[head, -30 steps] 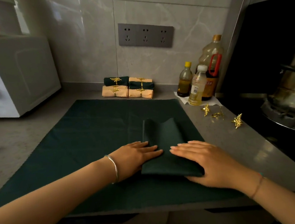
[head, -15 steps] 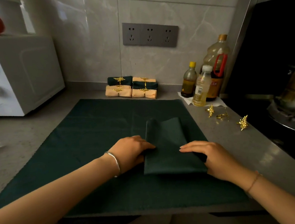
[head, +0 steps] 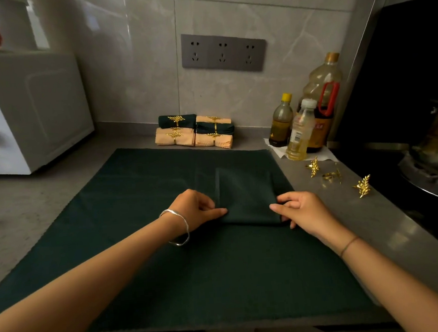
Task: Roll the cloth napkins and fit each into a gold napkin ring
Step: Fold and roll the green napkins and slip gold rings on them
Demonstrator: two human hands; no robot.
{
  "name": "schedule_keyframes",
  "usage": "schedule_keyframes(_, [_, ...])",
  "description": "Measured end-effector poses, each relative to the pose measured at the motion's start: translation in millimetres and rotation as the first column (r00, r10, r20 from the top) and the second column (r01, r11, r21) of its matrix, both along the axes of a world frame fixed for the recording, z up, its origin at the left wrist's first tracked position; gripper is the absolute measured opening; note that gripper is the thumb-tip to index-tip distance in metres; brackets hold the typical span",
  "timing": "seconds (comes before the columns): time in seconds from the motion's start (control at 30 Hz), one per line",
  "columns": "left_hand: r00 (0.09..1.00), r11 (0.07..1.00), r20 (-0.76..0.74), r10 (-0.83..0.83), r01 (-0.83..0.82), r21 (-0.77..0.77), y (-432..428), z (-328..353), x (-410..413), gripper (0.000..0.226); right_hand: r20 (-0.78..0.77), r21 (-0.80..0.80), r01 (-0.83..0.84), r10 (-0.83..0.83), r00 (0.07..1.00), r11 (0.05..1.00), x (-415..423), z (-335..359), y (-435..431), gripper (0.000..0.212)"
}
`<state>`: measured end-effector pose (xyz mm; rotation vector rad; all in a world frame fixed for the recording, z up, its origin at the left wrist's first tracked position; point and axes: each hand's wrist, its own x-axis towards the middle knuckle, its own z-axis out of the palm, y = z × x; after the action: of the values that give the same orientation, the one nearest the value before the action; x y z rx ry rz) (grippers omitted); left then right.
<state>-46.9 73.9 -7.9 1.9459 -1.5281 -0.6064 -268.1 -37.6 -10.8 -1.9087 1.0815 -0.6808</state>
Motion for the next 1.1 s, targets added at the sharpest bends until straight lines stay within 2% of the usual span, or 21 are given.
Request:
schedule_keyframes(0.13, [0.999, 0.985, 0.051, -0.002, -0.007, 0.172, -14.5, 12.1, 6.6, 0.034, -0.061, 0.040, 0.016, -0.013, 0.998, 0.999, 3.9, 5.0, -3.3, 0.039])
schedule_keyframes(0.2, [0.994, 0.988, 0.050, 0.102, -0.107, 0.111, -27.7, 15.8, 8.5, 0.050, -0.101, 0.062, 0.002, 0.005, 0.995, 0.998, 5.3, 9.0, -3.9, 0.039])
schedule_keyframes(0.27, [0.990, 0.990, -0.018, 0.142, -0.142, 0.007, -44.1, 16.6, 7.5, 0.065, -0.132, 0.083, -0.007, 0.018, 0.991, 0.997, 7.5, 12.2, -5.1, 0.038])
schedule_keyframes(0.37, [0.991, 0.998, -0.123, 0.056, -0.056, -0.001, -63.4, 12.4, 5.8, 0.051, -0.162, 0.101, -0.006, 0.022, 0.986, 0.995, 9.4, 13.5, -6.5, 0.039])
schedule_keyframes(0.47, [0.994, 1.000, -0.104, 0.014, -0.016, -0.011, -70.8, 6.0, 9.7, 0.033, -0.128, 0.120, 0.013, 0.002, 0.992, 0.993, 9.5, 10.7, -6.7, 0.037])
schedule_keyframes(0.5, [0.996, 1.000, -0.092, 0.006, -0.008, -0.021, -72.6, 4.7, 11.5, 0.030, -0.140, 0.061, 0.024, -0.015, 0.990, 0.998, 11.1, 9.3, -7.7, 0.038])
schedule_keyframes(0.6, [0.998, 1.000, -0.064, -0.015, 0.014, -0.018, -74.3, 3.2, 14.8, 0.025, -0.233, -0.271, 0.021, -0.086, 0.969, 0.962, 19.3, 6.1, -11.3, 0.041])
schedule_keyframes(0.67, [0.999, 1.000, -0.037, -0.022, 0.022, -0.006, -75.4, 3.0, 14.9, 0.025, -0.261, -0.410, -0.075, -0.039, 0.964, 0.909, 29.5, 8.3, -14.1, 0.046])
schedule_keyframes(0.73, [1.000, 1.000, -0.007, -0.021, 0.021, 0.003, -76.4, 3.8, 13.4, 0.025, -0.378, -0.457, -0.217, 0.033, 0.925, 0.863, 43.7, 11.1, -17.6, 0.051])
schedule_keyframes(0.8, [1.000, 1.000, 0.023, -0.010, 0.010, 0.021, -77.7, 5.5, 11.0, 0.027, -0.520, -0.404, -0.304, 0.057, 0.852, 0.862, 56.1, 8.4, -21.7, 0.052])
schedule_keyframes(0.87, [0.997, 0.999, 0.077, 0.001, -0.005, 0.054, -78.0, 7.1, 7.7, 0.029, -0.624, -0.299, -0.333, 0.081, 0.777, 0.894, 63.1, 0.0, -24.3, 0.053])
schedule_keyframes(0.93, [0.976, 0.998, 0.217, -0.019, 0.004, 0.068, -75.0, 9.2, 2.0, 0.033, -0.672, -0.243, -0.347, 0.101, 0.733, 0.906, 65.0, -9.0, -24.4, 0.054])
schedule_keyframes(1.03, [0.872, 0.992, 0.475, -0.121, 0.097, 0.075, -61.9, 10.6, -17.7, 0.044, -0.661, -0.246, -0.350, 0.107, 0.743, 0.904, 63.9, -13.6, -25.5, 0.053])
schedule_keyframes(1.1, [0.802, 0.980, 0.565, -0.193, 0.134, 0.145, -52.6, 4.9, -32.9, 0.052, -0.655, -0.255, -0.353, 0.108, 0.748, 0.900, 63.6, -13.8, -25.8, 0.052])
